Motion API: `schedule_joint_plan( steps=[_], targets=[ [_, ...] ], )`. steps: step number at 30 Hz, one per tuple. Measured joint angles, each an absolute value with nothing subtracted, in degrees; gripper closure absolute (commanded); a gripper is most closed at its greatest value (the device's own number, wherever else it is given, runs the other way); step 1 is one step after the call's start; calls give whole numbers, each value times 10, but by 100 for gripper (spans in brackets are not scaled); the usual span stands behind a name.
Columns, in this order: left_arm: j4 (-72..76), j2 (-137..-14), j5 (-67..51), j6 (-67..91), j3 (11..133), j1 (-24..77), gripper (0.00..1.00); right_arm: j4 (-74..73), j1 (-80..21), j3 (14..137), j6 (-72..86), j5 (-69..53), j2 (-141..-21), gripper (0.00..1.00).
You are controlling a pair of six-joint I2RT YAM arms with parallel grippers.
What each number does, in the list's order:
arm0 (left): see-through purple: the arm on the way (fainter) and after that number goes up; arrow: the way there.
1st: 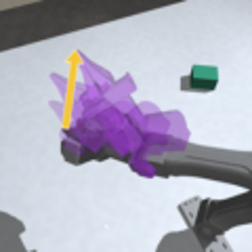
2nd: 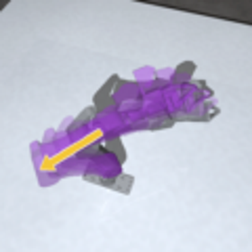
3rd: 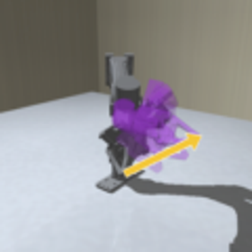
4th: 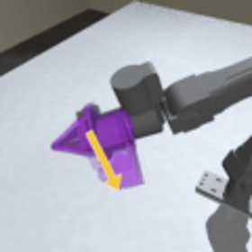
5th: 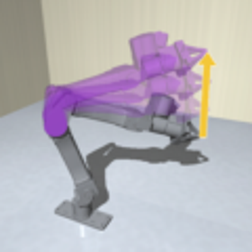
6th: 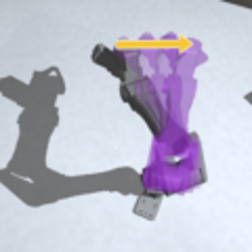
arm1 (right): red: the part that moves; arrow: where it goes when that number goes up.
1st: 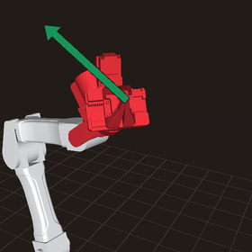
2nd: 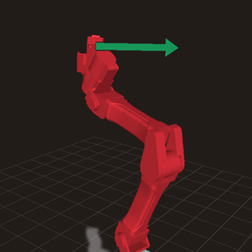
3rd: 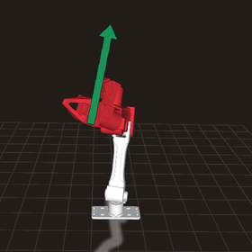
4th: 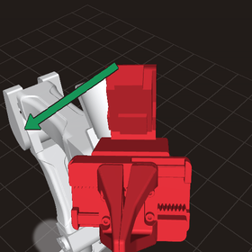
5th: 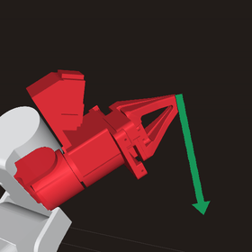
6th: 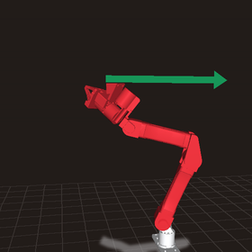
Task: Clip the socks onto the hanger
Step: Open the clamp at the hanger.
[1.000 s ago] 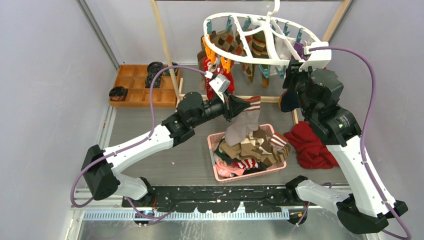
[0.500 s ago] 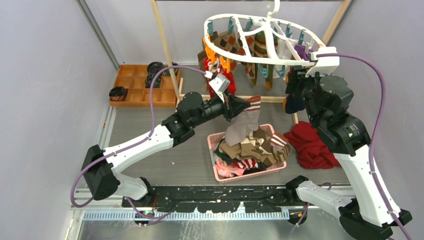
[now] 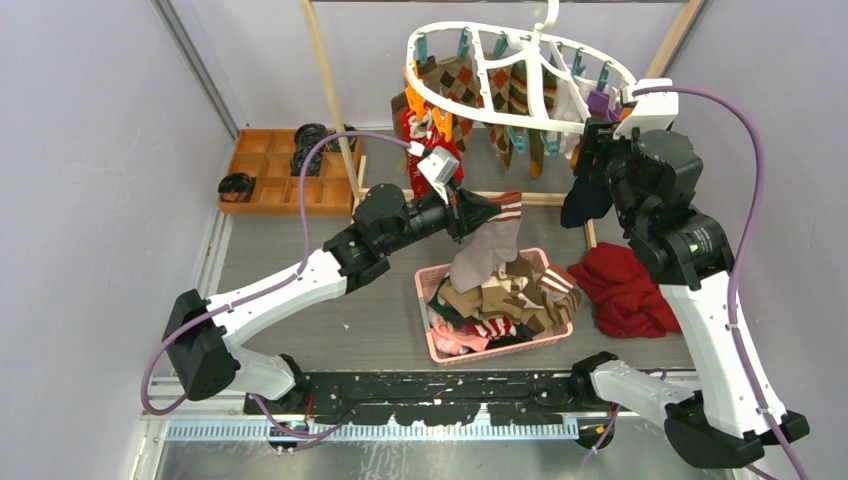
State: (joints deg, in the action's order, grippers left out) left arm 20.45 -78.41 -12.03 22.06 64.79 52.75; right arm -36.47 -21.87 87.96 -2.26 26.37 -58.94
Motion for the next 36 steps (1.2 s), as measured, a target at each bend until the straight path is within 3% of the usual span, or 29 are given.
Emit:
schedule_joint_plan(
  steps=[18,30,36],
  targets=[
    [204,-784,-120,218,648,527,100,-350,-197,884,-14,204,-611,32],
    [204,-781,-121,218,648,527,100,-329,-195,884,-14,204,-613,50],
    [204,-781,-120,218,648,527,100,-329,-194,884,-14,205,-613,46]
  ],
)
